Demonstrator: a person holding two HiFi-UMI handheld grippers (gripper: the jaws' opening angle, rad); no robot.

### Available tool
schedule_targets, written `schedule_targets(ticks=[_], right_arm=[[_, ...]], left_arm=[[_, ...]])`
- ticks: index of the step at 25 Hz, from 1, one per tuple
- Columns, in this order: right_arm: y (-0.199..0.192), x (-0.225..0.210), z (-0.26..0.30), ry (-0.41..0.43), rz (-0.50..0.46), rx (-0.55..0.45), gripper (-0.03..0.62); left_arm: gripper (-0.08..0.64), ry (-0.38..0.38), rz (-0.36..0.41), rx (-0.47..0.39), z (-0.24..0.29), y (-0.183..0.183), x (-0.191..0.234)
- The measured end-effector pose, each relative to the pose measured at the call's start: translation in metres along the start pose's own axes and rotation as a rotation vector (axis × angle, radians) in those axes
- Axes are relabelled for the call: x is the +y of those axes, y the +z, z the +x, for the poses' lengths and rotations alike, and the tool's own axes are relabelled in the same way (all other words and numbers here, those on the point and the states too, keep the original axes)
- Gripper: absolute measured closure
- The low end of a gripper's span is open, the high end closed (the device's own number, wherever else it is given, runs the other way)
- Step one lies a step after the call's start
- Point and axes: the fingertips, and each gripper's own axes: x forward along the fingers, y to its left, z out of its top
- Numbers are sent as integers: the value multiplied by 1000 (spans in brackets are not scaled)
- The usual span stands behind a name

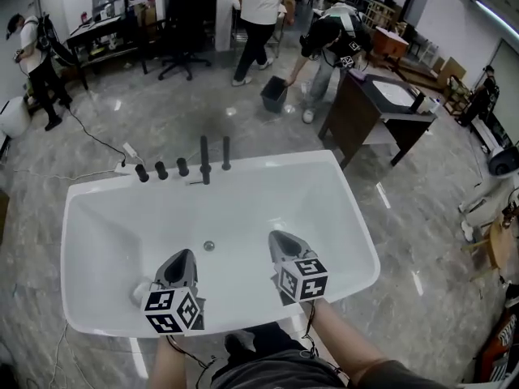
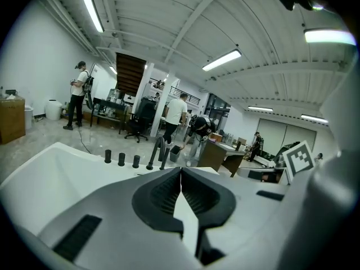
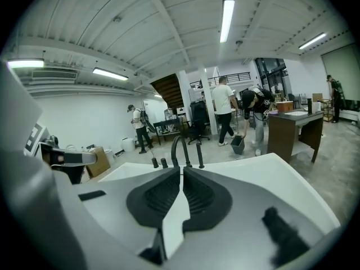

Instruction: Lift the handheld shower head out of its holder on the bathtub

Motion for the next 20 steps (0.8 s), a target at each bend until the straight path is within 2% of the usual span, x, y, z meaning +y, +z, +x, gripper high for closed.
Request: schedule_targets(ticks=[9,20], right_arm=[[4,-58,67,49,-54,62,563],[17,-105,170,119,-45,54,563]], left_arm=[[546,74,-6,-17,61,20,-2],[545,130,4,-47,145,31,17]])
